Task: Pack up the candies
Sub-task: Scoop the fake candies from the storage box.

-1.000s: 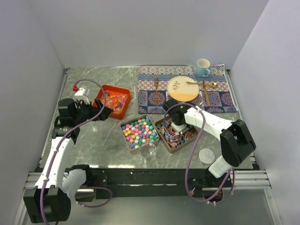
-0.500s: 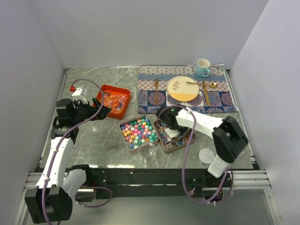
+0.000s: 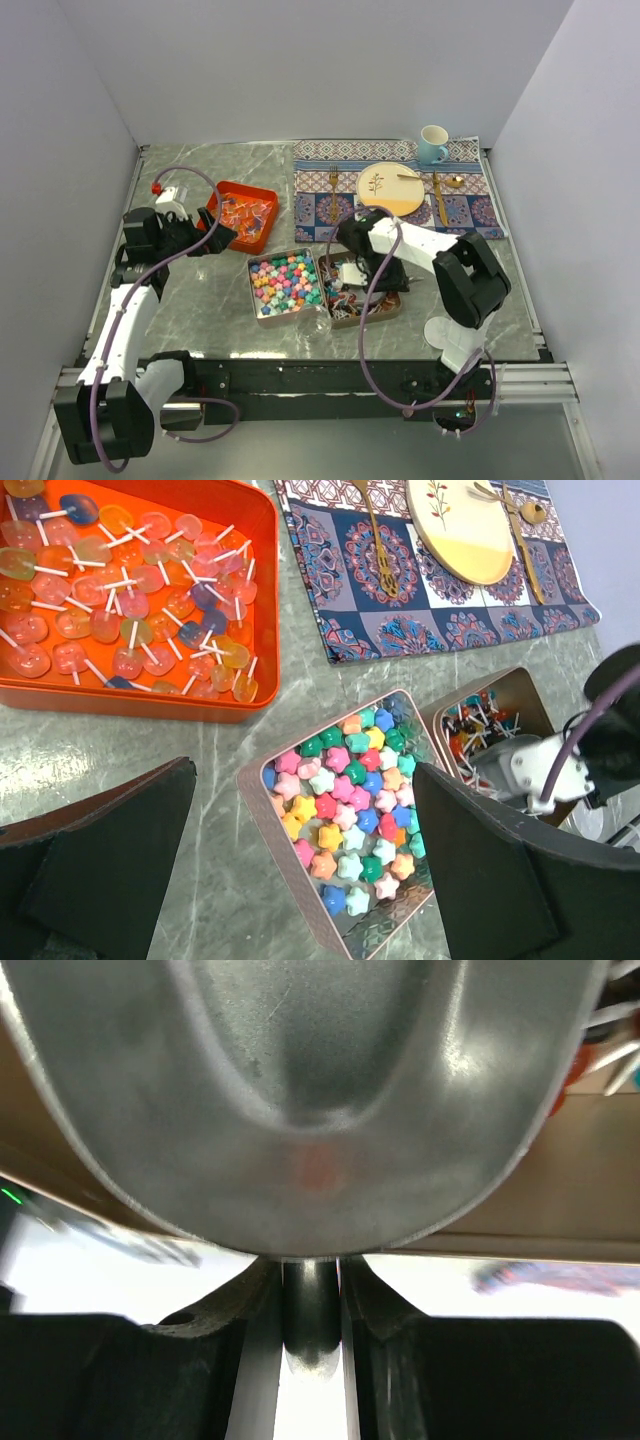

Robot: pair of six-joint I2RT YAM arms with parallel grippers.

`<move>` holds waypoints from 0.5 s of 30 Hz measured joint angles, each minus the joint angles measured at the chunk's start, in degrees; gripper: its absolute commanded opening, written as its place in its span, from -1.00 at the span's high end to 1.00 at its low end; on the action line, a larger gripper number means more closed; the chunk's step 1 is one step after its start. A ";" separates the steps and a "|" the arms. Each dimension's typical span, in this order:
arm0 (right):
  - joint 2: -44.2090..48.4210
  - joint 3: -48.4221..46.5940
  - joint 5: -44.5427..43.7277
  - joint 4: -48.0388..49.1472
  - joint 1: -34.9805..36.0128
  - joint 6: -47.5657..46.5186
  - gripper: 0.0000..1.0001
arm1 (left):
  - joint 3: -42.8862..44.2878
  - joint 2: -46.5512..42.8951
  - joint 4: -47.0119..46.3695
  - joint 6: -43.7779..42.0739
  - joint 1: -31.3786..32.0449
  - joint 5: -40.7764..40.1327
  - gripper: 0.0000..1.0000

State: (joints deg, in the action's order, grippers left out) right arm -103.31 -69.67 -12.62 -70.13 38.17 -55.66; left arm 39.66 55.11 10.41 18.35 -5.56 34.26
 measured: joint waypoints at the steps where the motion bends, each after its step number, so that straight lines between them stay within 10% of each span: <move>1: 0.00 -0.55 1.97 0.11 -0.85 1.44 1.00 | 0.00 0.15 -0.07 0.00 0.00 0.00 -0.93; 15: 9.18 7.32 7.72 10.95 -5.18 7.48 1.00 | 4.20 3.45 0.81 -1.22 -0.33 -0.09 -0.93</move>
State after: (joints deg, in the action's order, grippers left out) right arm -94.13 -62.35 -4.91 -59.18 32.99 -48.18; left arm 43.86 58.57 11.22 17.12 -5.89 34.17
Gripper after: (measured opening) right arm 0.298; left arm 0.967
